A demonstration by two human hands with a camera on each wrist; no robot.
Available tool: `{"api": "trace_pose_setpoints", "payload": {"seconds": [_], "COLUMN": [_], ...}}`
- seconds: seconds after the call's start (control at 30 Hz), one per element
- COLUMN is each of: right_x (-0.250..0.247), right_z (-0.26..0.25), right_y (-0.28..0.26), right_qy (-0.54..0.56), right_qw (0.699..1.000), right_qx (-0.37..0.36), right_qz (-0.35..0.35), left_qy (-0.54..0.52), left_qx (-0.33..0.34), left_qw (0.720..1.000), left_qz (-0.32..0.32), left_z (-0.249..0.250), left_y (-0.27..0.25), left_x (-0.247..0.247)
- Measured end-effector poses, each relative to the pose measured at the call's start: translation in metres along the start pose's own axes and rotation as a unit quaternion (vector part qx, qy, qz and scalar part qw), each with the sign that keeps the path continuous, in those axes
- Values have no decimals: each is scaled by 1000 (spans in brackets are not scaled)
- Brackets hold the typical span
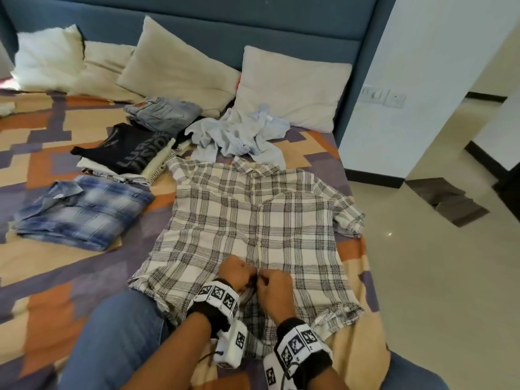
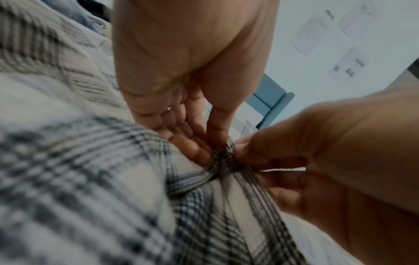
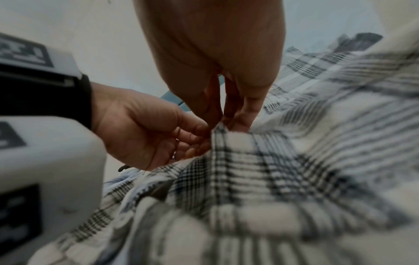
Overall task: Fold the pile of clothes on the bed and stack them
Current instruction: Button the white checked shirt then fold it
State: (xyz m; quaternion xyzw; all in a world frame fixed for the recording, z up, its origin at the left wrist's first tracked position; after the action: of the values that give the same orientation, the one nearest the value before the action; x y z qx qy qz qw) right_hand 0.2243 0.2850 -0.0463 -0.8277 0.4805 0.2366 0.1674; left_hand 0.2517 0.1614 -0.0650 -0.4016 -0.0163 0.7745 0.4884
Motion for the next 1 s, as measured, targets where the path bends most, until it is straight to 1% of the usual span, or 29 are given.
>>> {"api": "trace_pose_setpoints", "payload": {"seconds": [0.07, 0.13, 0.2, 0.3, 0.37, 0.47, 0.53, 0.7, 0.87, 1.0], "right_x": [-1, -3, -4, -4, -1, 7, 11, 13, 19, 20], "right_z": [-1, 2, 11, 26, 30, 34, 39, 34, 24, 21], "right_y": [-4, -5, 0, 11, 17, 22, 18, 11, 9, 10], "right_qy": [48, 90, 132, 211, 214, 184, 181, 170, 93, 50], "right_qw": [999, 995, 988, 967, 963, 969, 970, 974, 989, 995], "right_qx": [1, 28, 71, 146, 166, 162, 157, 103, 56, 27], "right_qz": [4, -11, -20, -6, 1, 18, 38, 105, 96, 83], "left_qy": [-14, -25, -33, -59, -62, -31, -62, -101, -36, -30], "left_qx": [0, 5, 4, -12, -23, -28, -35, -69, -30, -35], "left_qw": [1000, 999, 999, 998, 998, 998, 997, 992, 999, 998], "left_qz": [-21, -28, -17, 3, 20, 52, 43, 17, 26, 37], "left_z": [-3, -6, -10, -11, -11, -11, -13, -17, -12, -13], "left_y": [1, 4, 5, 3, 1, -4, -4, 0, 0, -1], "left_x": [2, 5, 7, 10, 13, 12, 13, 10, 9, 9]}}
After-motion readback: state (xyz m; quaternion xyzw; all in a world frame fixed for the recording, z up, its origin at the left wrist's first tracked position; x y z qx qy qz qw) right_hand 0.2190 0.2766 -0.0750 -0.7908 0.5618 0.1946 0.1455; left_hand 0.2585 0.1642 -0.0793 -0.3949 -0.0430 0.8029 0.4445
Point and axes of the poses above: each hand's wrist, its own y-axis towards the middle knuckle, its own x-axis out of the palm, z = x × y, the point moved 5 cm from there along y, towards the middle knuckle, and after that the axes turned 11 degrees about y, right-handed, at the moved point
